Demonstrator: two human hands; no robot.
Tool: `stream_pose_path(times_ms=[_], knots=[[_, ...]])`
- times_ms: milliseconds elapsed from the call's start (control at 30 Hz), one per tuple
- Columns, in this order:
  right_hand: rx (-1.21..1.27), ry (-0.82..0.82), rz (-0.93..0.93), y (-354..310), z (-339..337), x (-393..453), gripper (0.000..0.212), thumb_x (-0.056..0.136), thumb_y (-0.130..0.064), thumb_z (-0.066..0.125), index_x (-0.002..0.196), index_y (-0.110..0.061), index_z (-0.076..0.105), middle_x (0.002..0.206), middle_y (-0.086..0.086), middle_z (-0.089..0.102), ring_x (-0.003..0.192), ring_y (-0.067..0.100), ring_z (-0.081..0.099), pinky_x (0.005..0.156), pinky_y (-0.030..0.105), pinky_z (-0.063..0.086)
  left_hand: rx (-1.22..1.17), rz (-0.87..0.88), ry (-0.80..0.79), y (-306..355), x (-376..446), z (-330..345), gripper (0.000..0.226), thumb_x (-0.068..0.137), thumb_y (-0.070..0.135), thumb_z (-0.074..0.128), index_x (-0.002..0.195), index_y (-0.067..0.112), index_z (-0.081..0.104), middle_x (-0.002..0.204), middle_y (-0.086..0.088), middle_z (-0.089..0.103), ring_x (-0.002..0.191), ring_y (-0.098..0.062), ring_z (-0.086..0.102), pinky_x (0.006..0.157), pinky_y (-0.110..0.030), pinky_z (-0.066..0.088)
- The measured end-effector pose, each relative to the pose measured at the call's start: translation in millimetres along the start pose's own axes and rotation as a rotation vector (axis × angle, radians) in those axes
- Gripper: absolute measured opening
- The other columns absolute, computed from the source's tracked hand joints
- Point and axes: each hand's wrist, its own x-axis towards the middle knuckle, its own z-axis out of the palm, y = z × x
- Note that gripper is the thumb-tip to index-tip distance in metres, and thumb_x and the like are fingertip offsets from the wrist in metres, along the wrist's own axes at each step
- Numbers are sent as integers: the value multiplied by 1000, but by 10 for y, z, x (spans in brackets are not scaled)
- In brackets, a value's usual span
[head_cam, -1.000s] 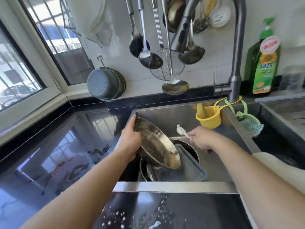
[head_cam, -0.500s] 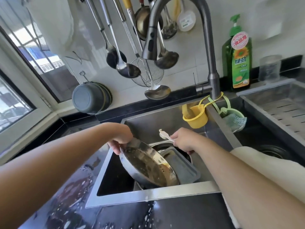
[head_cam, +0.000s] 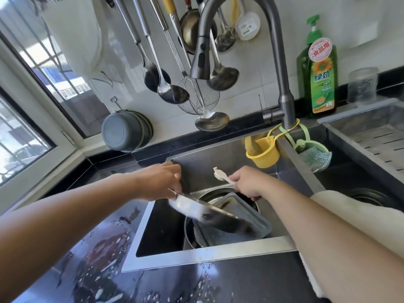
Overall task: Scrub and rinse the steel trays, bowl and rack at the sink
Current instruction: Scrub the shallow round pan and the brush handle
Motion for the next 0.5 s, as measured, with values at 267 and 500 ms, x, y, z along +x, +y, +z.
stream_pose_path(times_ms=[267, 500], knots=[[164, 452, -84, -18, -179, 29, 45, 107, -18, 45, 149, -30, 50, 129, 3, 65, 86, 20, 55, 62, 29, 44, -1185, -354, 347, 98, 94, 152, 30, 106, 20, 60, 79, 9, 69, 64, 2, 67, 60, -14, 60, 62, -21, 50], [83, 457, -274, -152, -103, -66, 46, 107, -13, 46, 150, -28, 50, 126, 8, 63, 114, 31, 58, 97, 47, 51, -1613, -589, 735, 566, 299, 356, 42, 108, 16, 52, 67, 9, 57, 51, -5, 53, 47, -20, 49, 55, -35, 47]])
